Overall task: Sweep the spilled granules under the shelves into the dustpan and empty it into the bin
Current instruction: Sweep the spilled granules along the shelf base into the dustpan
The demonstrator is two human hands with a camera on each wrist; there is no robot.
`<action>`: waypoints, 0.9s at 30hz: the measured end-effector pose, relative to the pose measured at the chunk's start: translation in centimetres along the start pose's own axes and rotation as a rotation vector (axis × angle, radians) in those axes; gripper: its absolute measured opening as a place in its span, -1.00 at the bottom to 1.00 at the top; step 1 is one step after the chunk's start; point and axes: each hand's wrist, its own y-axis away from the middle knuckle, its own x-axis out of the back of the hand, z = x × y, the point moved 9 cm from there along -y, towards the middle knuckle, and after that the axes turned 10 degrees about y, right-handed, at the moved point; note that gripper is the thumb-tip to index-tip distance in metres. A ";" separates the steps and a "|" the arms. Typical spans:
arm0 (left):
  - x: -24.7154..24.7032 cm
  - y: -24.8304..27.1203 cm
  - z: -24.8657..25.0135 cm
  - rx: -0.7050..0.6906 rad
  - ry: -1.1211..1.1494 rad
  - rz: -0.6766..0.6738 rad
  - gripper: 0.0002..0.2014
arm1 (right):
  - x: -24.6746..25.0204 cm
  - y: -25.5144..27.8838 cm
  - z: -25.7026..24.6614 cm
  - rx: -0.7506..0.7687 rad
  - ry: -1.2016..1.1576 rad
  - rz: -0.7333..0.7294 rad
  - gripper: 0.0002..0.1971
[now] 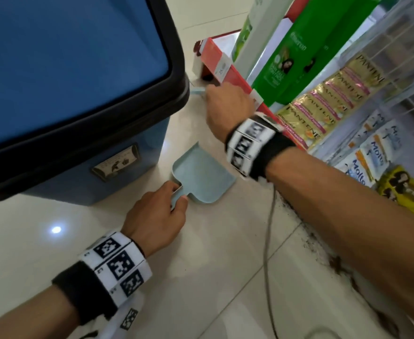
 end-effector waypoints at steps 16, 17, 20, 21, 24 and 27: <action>-1.7 -0.3 -0.3 0.057 0.063 -0.061 -0.73 | -4.7 14.0 8.2 -0.150 0.004 -0.316 -0.82; -2.1 -0.4 -0.2 0.062 0.076 -0.066 -0.73 | -3.9 13.4 7.8 -0.127 -0.007 -0.272 -0.83; -2.6 -0.2 0.0 0.098 0.097 -0.070 -0.68 | -1.8 10.2 6.0 -0.074 -0.038 -0.140 -0.85; -2.6 0.0 0.1 0.106 0.104 -0.066 -0.66 | -1.3 9.0 5.2 -0.060 -0.037 -0.104 -0.83; -2.3 0.7 0.3 0.113 0.116 -0.036 -0.64 | -1.5 5.6 2.7 0.002 -0.037 -0.077 -0.73; -1.6 1.6 0.4 0.121 0.115 0.004 -0.65 | -2.8 5.0 2.6 0.068 0.003 -0.205 -0.67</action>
